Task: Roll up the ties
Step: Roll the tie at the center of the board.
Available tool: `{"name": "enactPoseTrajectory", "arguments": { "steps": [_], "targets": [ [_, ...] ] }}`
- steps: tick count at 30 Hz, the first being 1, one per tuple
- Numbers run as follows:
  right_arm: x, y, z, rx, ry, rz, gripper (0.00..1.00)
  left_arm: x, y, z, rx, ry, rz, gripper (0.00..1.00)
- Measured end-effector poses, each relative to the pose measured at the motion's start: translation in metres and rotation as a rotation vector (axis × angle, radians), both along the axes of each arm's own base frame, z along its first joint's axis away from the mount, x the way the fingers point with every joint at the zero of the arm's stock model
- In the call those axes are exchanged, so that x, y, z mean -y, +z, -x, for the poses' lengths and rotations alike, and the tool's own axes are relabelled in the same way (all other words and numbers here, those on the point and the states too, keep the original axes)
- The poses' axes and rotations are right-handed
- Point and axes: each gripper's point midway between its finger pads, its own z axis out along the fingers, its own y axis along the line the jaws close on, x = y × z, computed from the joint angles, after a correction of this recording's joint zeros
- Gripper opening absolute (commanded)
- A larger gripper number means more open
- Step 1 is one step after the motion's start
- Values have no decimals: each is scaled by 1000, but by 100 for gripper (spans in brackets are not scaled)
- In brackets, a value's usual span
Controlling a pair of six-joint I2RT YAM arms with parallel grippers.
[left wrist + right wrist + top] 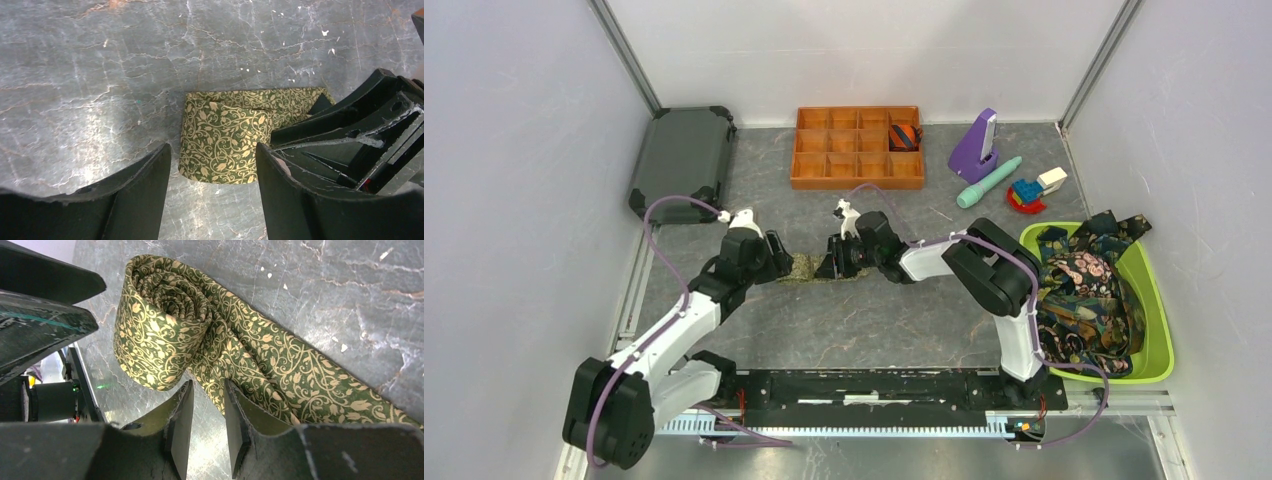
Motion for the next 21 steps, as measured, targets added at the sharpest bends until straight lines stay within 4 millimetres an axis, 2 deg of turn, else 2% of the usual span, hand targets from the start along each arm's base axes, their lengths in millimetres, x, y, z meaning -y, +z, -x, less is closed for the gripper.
{"name": "enactPoseTrajectory", "arguments": {
  "steps": [9,13,16,21],
  "targets": [
    [-3,0,-4,7,30,-53,36,9,-14,-8,-2,-71,16,73],
    [-3,1,-3,3,41,-59,43,8,-19,-6,-8,-73,26,74],
    [-4,4,-2,7,53,-68,50,7,-14,-6,7,-70,28,76],
    [-6,14,0,13,63,-89,52,2,1,-6,65,-48,30,81]
  ]
}}
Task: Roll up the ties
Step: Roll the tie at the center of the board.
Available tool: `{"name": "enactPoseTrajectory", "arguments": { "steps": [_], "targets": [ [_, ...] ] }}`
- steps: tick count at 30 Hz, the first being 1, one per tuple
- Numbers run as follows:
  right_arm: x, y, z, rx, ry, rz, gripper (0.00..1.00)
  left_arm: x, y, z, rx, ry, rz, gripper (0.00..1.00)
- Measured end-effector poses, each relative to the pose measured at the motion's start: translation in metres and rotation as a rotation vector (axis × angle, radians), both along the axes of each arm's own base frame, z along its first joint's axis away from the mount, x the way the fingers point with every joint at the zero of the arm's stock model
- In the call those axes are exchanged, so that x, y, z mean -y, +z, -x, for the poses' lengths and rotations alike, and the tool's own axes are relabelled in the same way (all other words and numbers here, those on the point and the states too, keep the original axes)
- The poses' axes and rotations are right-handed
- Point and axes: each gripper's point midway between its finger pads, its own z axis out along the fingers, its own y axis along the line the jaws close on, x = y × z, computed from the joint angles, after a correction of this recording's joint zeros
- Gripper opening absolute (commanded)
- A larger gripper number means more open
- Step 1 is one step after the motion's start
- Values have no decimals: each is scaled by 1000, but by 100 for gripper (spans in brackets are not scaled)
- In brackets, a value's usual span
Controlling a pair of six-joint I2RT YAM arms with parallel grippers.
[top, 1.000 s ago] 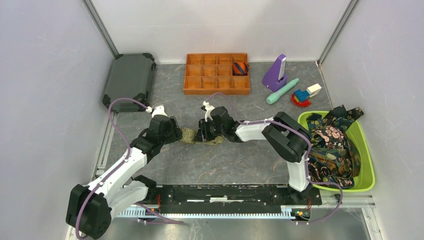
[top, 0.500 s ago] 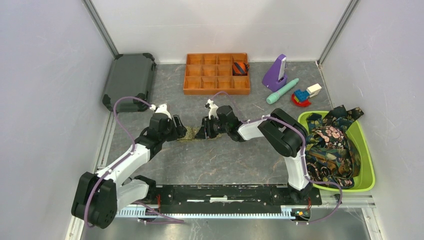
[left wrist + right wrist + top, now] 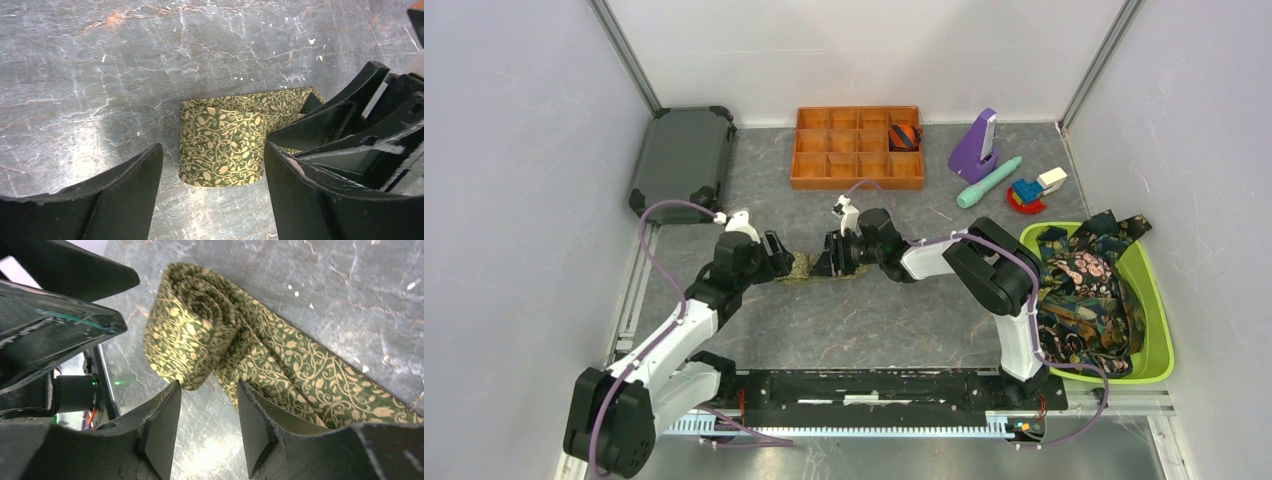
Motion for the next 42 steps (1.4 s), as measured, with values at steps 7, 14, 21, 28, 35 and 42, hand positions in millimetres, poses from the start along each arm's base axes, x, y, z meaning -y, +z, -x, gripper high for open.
{"name": "enactPoseTrajectory", "arguments": {
  "steps": [7,14,21,28,35,42],
  "targets": [
    [-8,17,-1,-6,1,-69,52,-17,-10,4,-1,54,-1,82],
    [-20,24,-10,-17,-1,-116,45,-17,-14,0,17,48,57,82],
    [-23,2,-15,-54,-8,-96,43,-13,-28,0,8,34,127,82],
    [-26,-5,-22,-63,-14,-94,42,-11,-34,-10,-3,31,198,81],
    [-30,-5,-32,-56,-18,-100,42,1,-42,-14,-20,-19,272,79],
    [-31,-6,-38,-58,-25,-95,42,10,-45,-23,1,-44,326,75]
  ]
}}
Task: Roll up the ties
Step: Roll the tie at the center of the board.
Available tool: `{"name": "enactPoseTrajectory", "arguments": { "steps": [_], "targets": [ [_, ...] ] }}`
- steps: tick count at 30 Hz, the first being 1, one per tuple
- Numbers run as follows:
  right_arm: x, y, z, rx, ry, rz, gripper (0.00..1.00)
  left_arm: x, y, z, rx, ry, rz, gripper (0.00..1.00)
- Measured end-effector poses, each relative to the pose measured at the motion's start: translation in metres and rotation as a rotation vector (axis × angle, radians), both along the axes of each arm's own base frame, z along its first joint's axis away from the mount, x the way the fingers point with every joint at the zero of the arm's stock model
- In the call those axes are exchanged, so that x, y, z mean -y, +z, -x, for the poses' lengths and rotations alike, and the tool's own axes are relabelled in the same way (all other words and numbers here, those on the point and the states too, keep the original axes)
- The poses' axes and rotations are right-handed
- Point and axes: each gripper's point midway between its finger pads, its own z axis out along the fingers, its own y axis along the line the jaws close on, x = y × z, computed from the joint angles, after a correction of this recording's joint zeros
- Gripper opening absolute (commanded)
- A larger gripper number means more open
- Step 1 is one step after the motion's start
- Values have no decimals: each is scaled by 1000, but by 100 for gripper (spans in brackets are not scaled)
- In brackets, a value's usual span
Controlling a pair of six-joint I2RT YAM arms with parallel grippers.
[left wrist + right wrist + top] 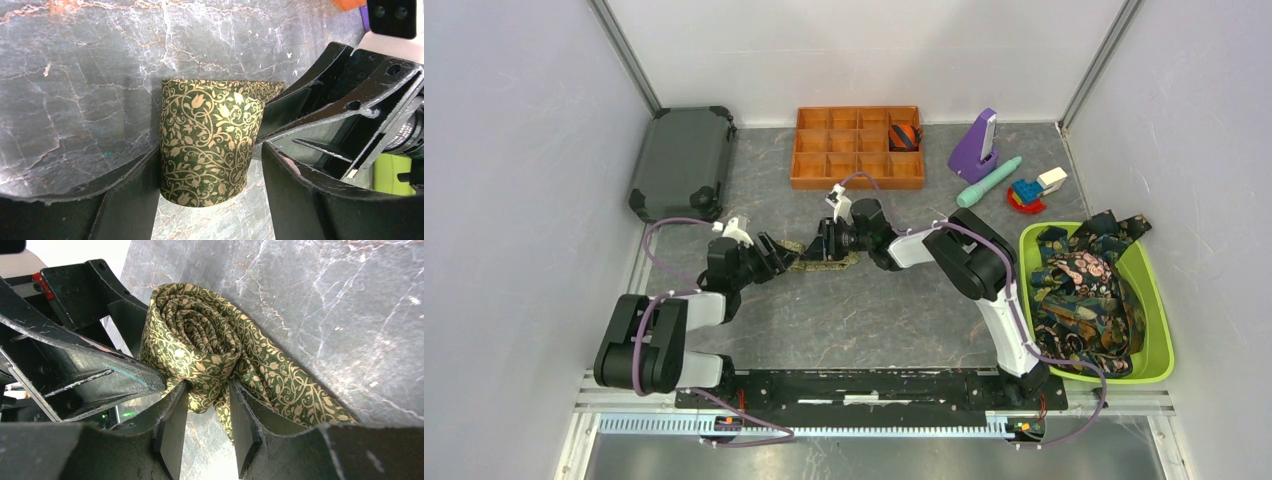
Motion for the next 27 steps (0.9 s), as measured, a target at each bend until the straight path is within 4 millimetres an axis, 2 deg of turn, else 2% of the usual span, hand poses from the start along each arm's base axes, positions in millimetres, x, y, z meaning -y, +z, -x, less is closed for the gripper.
{"name": "enactPoseTrajectory", "arguments": {
  "steps": [10,14,19,23,27],
  "targets": [
    [1,-2,-6,-5,4,-5,42,1,-5,-8,5,8,19,50],
    [2,-2,-6,-5,4,-6,44,2,-4,-12,8,6,20,45],
    [5,1,-8,11,9,6,52,7,-3,-14,2,-1,10,43],
    [19,7,-11,43,-10,61,53,18,-2,-16,-16,-16,-15,39],
    [47,18,-21,99,-66,127,52,26,-2,-13,-35,-29,-37,39]
  ]
}}
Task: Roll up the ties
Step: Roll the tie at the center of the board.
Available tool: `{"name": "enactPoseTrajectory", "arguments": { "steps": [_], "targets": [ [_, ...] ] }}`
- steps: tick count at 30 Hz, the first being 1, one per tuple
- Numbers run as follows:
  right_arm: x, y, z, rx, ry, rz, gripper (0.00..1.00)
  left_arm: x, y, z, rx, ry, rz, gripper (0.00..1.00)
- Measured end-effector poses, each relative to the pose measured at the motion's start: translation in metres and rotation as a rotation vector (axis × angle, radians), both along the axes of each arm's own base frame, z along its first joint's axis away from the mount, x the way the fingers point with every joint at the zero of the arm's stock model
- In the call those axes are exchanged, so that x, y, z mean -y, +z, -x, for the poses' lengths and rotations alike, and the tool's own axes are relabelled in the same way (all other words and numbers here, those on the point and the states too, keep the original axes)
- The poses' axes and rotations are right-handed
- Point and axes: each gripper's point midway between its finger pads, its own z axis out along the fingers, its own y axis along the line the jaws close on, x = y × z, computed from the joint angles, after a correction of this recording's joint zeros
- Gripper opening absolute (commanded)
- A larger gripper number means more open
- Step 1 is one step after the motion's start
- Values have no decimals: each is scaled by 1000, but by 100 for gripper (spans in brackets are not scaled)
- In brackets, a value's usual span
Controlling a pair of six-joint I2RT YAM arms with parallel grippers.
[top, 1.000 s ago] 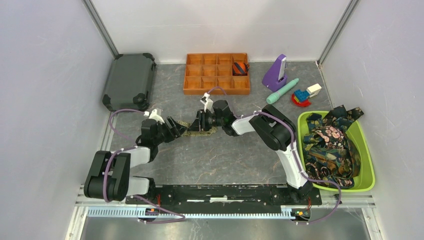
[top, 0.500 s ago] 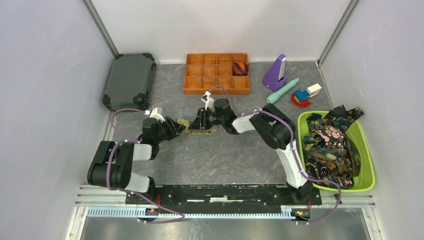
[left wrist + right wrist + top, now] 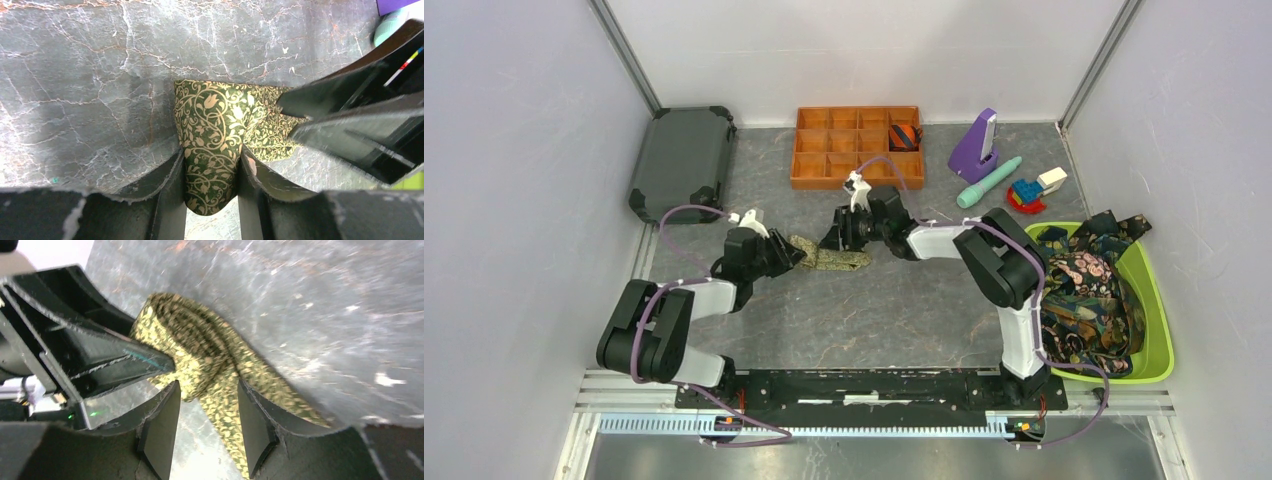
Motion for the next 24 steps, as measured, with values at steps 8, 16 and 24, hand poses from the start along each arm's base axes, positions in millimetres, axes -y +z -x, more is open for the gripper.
{"name": "enactPoseTrajectory", "arguments": {
  "steps": [8,16,24],
  "targets": [
    [31,-16,-20,60,-83,112,46,11,1,4,-12,-24,-17,38],
    [59,-26,8,69,-129,148,41,32,1,17,-16,-92,-24,38],
    [108,-26,50,65,-193,238,48,67,5,58,-27,-220,-57,37]
  ]
}}
